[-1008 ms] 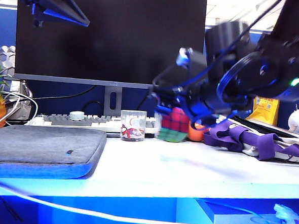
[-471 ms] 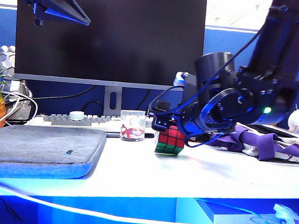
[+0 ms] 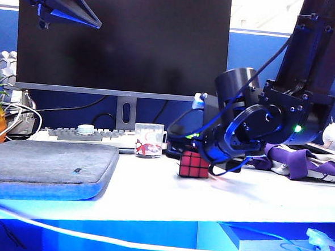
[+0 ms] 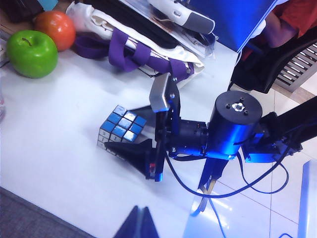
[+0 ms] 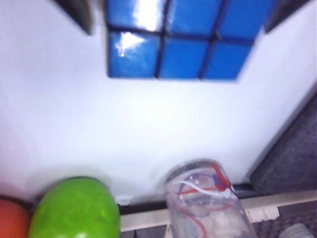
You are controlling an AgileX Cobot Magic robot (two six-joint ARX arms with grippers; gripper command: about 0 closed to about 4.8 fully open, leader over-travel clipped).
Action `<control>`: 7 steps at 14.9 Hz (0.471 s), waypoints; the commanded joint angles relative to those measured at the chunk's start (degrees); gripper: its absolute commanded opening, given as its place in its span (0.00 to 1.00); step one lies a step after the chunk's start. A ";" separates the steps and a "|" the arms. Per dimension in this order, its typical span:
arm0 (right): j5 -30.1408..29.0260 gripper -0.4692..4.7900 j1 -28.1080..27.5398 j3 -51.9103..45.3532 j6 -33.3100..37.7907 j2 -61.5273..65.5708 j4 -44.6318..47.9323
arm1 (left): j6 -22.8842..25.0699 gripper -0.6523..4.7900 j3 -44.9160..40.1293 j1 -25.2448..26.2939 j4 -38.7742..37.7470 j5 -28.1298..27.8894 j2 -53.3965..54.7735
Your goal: Rotate the Rubik's Cube so that its red face is facing towards you.
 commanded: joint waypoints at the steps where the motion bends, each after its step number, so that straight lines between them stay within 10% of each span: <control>1: -2.43 1.00 -0.57 0.66 0.20 -0.52 2.10 | -0.07 0.11 0.24 0.00 0.61 0.55 -0.35; 7: -5.27 1.00 -1.49 4.35 -2.01 -2.78 -3.15 | -0.09 0.11 0.26 0.00 -1.79 1.60 -0.46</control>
